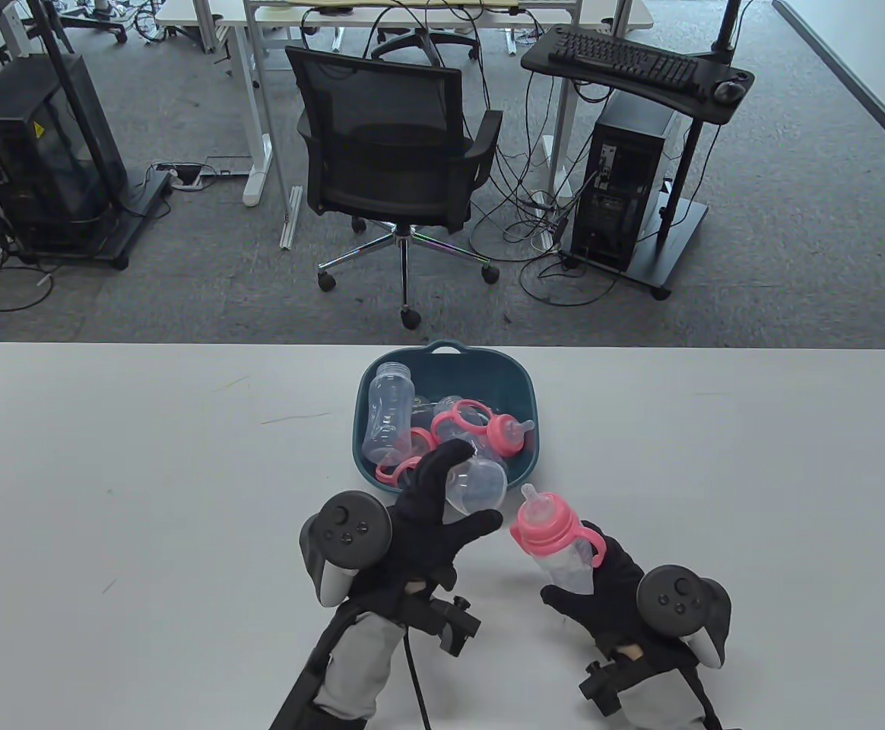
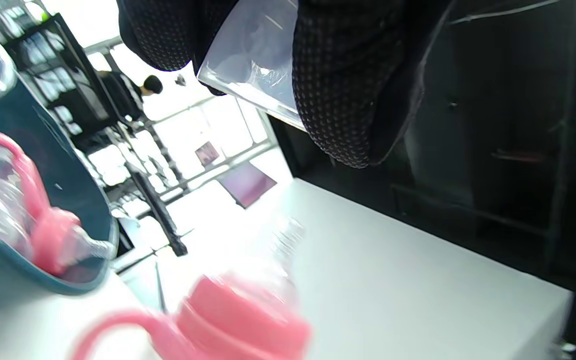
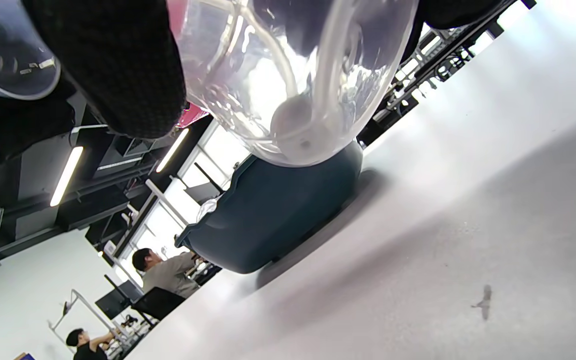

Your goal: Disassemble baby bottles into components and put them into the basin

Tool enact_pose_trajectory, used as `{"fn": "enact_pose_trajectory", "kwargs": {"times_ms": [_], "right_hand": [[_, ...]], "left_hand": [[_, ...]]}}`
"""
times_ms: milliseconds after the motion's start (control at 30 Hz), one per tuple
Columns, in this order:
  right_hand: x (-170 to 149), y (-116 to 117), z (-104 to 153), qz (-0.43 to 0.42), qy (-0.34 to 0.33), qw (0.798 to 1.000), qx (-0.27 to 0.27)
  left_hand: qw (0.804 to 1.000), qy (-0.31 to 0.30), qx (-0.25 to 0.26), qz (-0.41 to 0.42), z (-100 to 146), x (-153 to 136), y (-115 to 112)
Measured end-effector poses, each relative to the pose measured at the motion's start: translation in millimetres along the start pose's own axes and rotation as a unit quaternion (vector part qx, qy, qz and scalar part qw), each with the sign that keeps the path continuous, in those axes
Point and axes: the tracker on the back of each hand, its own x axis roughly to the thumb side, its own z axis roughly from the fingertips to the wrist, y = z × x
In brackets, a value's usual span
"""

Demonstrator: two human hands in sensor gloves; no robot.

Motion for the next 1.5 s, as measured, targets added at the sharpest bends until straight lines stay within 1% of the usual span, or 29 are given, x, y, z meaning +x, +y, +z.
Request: {"fn": "enact_pose_trajectory", "kwargs": {"times_ms": [167, 233, 367, 433, 500, 667, 867, 933, 1000, 1133, 1333, 1500], "right_hand": [[-1, -2, 0, -0.001, 0.003, 1.000, -0.003], [-1, -2, 0, -0.001, 0.002, 1.000, -0.001], [-2, -2, 0, 0.000, 0.005, 1.000, 0.002], [-3, -2, 1, 0.003, 0.008, 1.000, 0.002], [-4, -3, 1, 0.003, 0.011, 1.000, 0.001], [-3, -4, 1, -0.004, 0.008, 1.000, 0.000], [-2, -4, 1, -0.008, 0.003, 1.000, 0.000], [-2, -4, 1, -0.010, 0.003, 1.000, 0.000], [-3, -4, 1, -0.009, 0.002, 1.000, 0.001], [-3, -3, 1, -0.010, 0.003, 1.000, 0.004], [-2, -3, 1, -0.010, 0.001, 1.000, 0.003], [-2, -2, 1, -0.009, 0.002, 1.000, 0.005]], "left_hand": [[0.993, 0.071, -0.006, -0.094, -26, -27, 9], [0.985, 0.098, -0.017, -0.143, -36, -38, 9], [0.968, 0.121, -0.038, -0.218, -48, -54, 8], [0.956, 0.143, -0.046, -0.253, -54, -62, 5], [0.946, 0.161, -0.056, -0.275, -59, -68, 2], [0.926, 0.182, -0.072, -0.323, -65, -78, -10], [0.911, 0.204, -0.081, -0.350, -67, -92, -20], [0.910, 0.201, -0.079, -0.354, -67, -93, -23], [0.909, 0.198, -0.091, -0.355, -67, -92, -26], [0.893, 0.207, -0.102, -0.386, -66, -93, -29], [0.903, 0.200, -0.097, -0.368, -63, -90, -23], [0.927, 0.154, -0.083, -0.331, -56, -69, -12]]}}
